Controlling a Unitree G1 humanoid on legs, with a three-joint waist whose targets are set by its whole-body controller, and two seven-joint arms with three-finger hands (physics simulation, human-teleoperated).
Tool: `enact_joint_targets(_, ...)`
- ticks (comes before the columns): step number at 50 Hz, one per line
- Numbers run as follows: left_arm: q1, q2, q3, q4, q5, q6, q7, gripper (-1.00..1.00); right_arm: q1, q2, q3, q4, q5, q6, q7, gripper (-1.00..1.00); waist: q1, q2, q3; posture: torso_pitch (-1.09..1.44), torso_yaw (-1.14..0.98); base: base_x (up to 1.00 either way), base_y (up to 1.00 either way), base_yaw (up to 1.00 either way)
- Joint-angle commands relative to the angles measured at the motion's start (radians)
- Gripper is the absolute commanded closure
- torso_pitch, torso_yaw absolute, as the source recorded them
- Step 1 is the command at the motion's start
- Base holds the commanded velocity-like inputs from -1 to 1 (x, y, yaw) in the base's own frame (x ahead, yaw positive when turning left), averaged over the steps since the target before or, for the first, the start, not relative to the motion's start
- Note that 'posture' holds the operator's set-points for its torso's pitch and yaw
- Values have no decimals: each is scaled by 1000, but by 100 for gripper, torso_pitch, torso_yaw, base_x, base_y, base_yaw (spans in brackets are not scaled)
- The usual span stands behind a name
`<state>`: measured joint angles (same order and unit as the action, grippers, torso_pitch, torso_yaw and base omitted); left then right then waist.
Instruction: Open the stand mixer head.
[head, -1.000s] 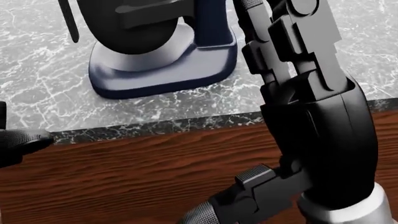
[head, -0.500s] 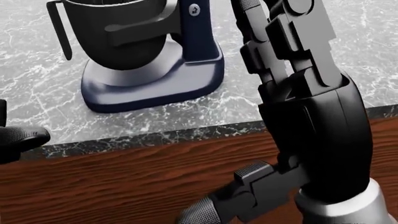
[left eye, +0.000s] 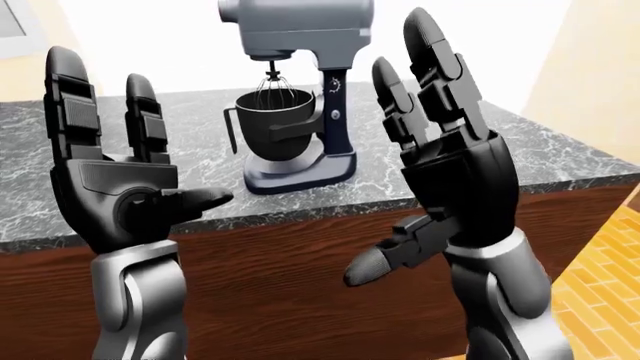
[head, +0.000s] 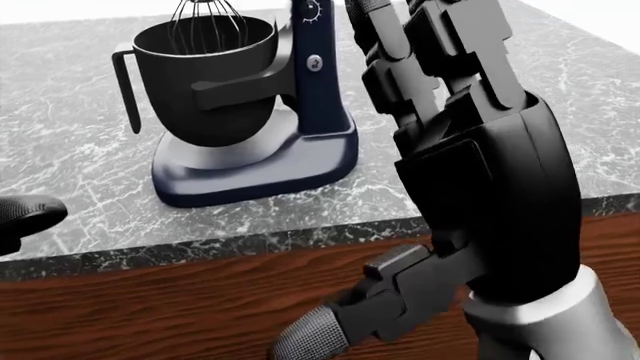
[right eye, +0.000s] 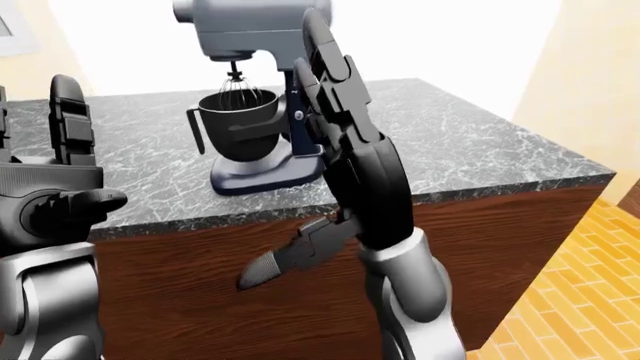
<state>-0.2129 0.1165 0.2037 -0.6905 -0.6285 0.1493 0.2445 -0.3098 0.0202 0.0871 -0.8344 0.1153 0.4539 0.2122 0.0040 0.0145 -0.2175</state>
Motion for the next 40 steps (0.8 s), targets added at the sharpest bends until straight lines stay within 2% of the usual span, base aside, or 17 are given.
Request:
enact_joint_targets(1,-21,7,3,-20,1,-15,-5,-100,-54,6,-29,-36,74,99,-35,-100,1,2,-4,-27,0,0,0,0)
enact_joint_targets(5,-22,9,5,-23,-2,-12,-1,-100,-75,-25,-63,-17,142,191,-63,-100,3,0,-2,-27,0,0,0,0)
enact_joint_targets(6,-21,9,6,-24,-3,-12,-1,-100,-80,-38,-67,-4,140,193,-66,-100,4,0,-2,-27,0,0,0,0)
enact_joint_targets(7,-19,8,4,-27,-2,-12,-1,-100,-78,-66,-55,24,86,185,-68,-100,4,-1,-2,-27,0,0,0,0)
enact_joint_targets(8,-19,8,4,-28,-2,-11,0,-100,-75,-50,-71,33,106,188,-70,-100,4,-2,-2,-27,0,0,0,0)
enact_joint_targets(13,-16,6,1,-24,2,-14,-3,-100,-30,-65,-65,42,91,189,-35,-100,6,-4,-5,-27,0,0,0,0)
enact_joint_targets(18,-12,3,-1,-29,2,-12,-4,-100,2,-79,-86,53,76,181,-2,-100,8,-4,-8,-27,0,0,0,0)
enact_joint_targets(28,-21,8,6,-16,1,-17,-1,-100,-39,-77,-84,118,68,178,38,-100,3,-1,-18,-27,0,0,0,0)
enact_joint_targets(40,-27,10,5,-11,4,-18,0,-100,-81,-77,-94,204,66,154,48,-100,1,1,-20,-27,0,0,0,0)
